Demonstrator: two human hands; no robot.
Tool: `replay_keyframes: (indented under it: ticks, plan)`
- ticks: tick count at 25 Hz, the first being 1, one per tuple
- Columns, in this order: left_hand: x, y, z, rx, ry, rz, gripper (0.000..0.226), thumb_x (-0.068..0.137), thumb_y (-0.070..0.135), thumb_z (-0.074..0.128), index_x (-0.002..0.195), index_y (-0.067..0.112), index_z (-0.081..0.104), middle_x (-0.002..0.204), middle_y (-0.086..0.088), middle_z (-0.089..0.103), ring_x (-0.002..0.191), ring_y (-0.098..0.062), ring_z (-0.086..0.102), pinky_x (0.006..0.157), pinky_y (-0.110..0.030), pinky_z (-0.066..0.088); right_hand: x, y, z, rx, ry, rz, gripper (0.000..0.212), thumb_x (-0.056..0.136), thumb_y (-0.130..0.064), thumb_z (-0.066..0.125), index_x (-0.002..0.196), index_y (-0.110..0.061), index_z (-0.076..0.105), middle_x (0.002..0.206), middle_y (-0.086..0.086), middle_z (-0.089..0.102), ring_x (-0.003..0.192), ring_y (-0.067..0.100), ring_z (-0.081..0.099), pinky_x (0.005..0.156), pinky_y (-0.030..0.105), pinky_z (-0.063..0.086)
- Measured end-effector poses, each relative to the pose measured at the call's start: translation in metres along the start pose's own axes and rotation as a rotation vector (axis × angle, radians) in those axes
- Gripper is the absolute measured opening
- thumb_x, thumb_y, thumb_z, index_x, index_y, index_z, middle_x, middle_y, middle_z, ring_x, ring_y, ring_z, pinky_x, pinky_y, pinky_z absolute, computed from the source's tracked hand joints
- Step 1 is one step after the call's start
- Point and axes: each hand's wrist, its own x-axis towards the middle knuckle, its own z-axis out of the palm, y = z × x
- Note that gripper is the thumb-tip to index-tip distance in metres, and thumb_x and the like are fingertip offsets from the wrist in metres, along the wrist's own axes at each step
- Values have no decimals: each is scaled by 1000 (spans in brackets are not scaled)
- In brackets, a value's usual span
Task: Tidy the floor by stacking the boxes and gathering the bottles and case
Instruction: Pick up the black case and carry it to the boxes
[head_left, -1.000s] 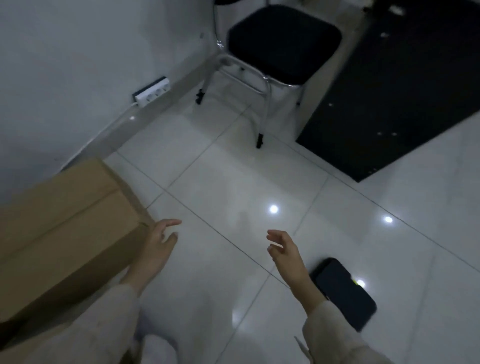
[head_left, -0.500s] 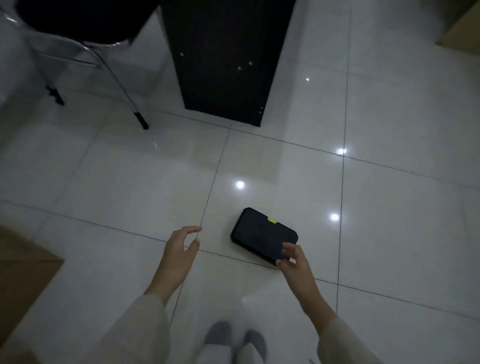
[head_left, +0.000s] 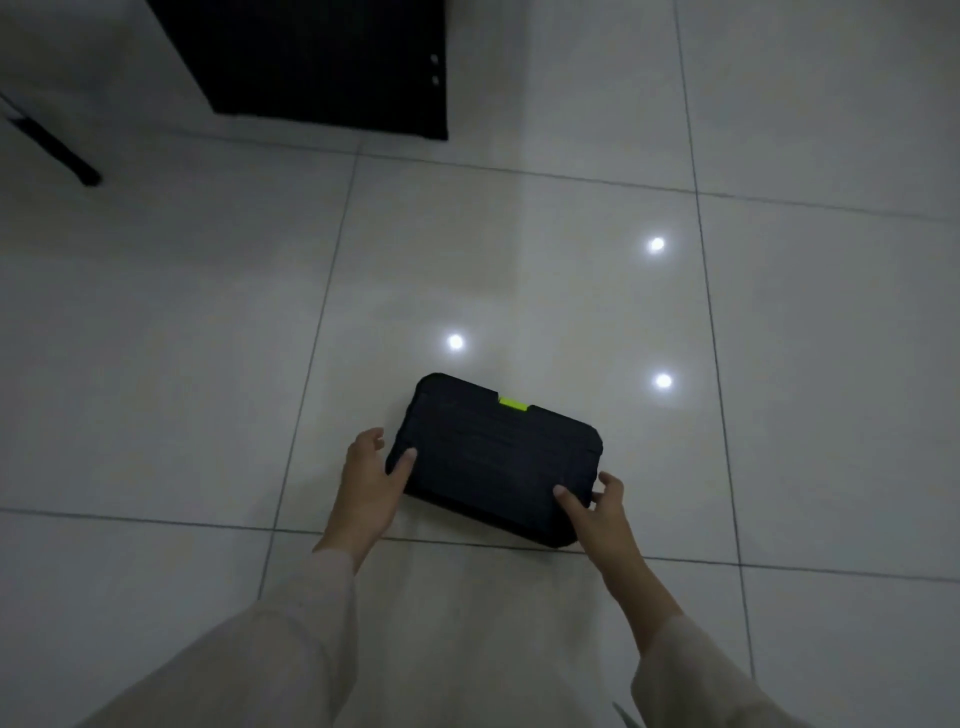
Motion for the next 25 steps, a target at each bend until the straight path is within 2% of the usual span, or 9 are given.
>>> replay_keyframes:
  ticks: [2, 3, 5, 6, 9, 14, 16, 20, 25]
  plan:
    - [24, -13, 22, -46, -66, -19, 52, 87, 34, 58, 129, 8, 42, 126, -6, 51, 113, -18, 51, 82, -15, 44, 24, 19, 12, 66, 14, 8, 78, 81, -26, 68, 140, -5, 23, 139, 16, 43, 122, 29, 48, 101, 39, 44]
    - [32, -16, 29, -90, -87, -42, 49, 85, 35, 61, 123, 10, 42, 120, -3, 53, 106, -16, 53, 72, -12, 41, 31, 24, 16, 117, 26, 25, 80, 78, -30, 71, 139, -6, 26, 137, 13, 45, 120, 28, 49, 101, 39, 45]
    - [43, -24, 36, -179, -79, -89, 49, 81, 34, 66, 113, 15, 35, 112, -1, 50, 97, -13, 52, 67, -13, 40, 40, 28, 21, 229, 51, 80, 84, 70, -35, 77, 136, -10, 31, 131, 9, 49, 115, 26, 53, 97, 40, 48]
    - [46, -28, 37, -214, -59, -100, 51, 79, 33, 69, 110, 16, 32, 112, -2, 50, 97, -14, 52, 69, -16, 43, 41, 28, 22, 274, 48, 104, 84, 69, -35, 78, 135, -12, 32, 128, 7, 51, 112, 25, 54, 95, 41, 49]
    - [41, -38, 27, -247, -7, -125, 58, 72, 33, 75, 107, 18, 32, 119, -9, 51, 107, -23, 54, 90, -35, 48, 31, 22, 21, 302, 0, 112, 78, 71, -30, 78, 132, -16, 31, 121, 5, 51, 107, 25, 55, 93, 45, 50]
    - [-33, -46, -43, -382, 157, -177, 56, 75, 23, 75, 111, 18, 32, 117, -6, 47, 105, -21, 51, 89, -31, 43, -32, -4, 47, 167, -153, 50, 70, 72, -27, 76, 126, -20, 33, 109, -3, 52, 102, 20, 57, 95, 50, 49]
    - [-72, -58, -88, -457, 253, -209, 56, 76, 20, 73, 113, 18, 32, 118, -5, 46, 104, -20, 51, 88, -31, 43, -69, -22, 75, 95, -253, 8, 67, 72, -25, 76, 124, -19, 34, 107, -4, 52, 98, 15, 57, 89, 45, 52]
    - [-153, -102, -177, -622, 444, -280, 55, 78, 17, 71, 118, 21, 34, 117, -5, 47, 99, -17, 52, 79, -26, 44, -145, -46, 148, -79, -463, -58, 66, 71, -22, 77, 121, -20, 35, 115, 4, 52, 97, 14, 57, 73, 31, 53]
    - [-251, -195, -258, -762, 728, -378, 63, 80, 15, 68, 134, 20, 35, 117, -2, 49, 105, -20, 52, 89, -33, 44, -235, -31, 268, -308, -747, -128, 65, 71, -18, 78, 119, -20, 34, 111, 2, 50, 92, 10, 56, 64, 20, 47]
